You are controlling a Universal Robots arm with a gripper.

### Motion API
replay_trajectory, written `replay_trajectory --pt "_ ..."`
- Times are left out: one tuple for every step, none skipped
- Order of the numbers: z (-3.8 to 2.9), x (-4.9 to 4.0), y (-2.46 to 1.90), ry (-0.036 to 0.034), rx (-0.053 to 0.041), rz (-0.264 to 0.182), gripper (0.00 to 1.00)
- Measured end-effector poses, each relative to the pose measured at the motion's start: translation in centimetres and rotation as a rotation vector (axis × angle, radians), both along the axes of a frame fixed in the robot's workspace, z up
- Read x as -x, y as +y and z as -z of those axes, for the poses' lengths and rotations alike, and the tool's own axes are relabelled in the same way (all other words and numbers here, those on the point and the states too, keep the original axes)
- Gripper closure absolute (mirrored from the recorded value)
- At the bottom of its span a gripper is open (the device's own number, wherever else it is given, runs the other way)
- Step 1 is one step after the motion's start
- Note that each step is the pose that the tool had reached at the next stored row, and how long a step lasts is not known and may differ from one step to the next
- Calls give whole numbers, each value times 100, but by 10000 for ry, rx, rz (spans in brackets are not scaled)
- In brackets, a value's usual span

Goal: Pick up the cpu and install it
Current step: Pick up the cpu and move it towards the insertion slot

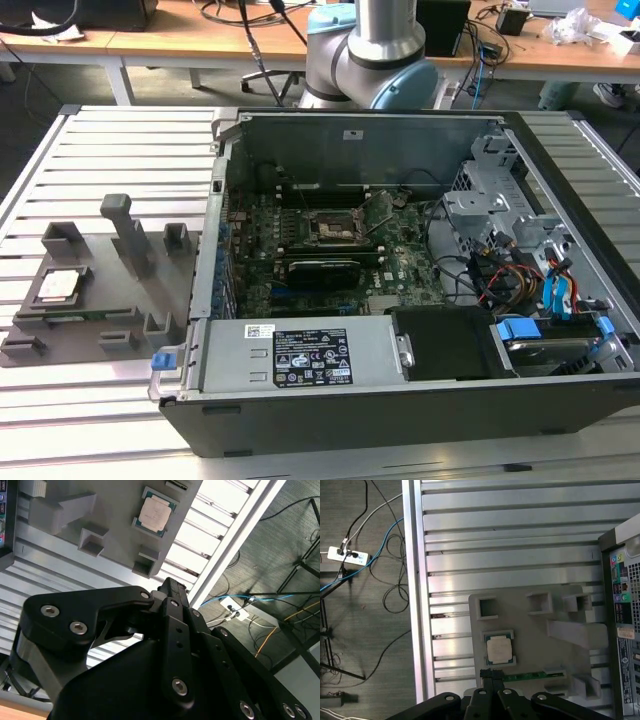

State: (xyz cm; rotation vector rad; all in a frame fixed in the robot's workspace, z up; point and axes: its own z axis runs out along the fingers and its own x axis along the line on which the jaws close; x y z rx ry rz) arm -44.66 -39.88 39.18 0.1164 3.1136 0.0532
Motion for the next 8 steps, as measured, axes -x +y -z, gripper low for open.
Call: replay_trajectory --pt "0 0 0 0 0 0 89" --pt "0 1 0 0 0 0 89" --pt "0 1 0 0 0 0 89" --pt "0 2 0 0 0 0 89" --pt "0 3 0 0 0 0 89" --pt "0 3 0 0 0 0 89" --pt "0 4 0 0 0 0 89" --pt "0 4 0 0 0 0 89"
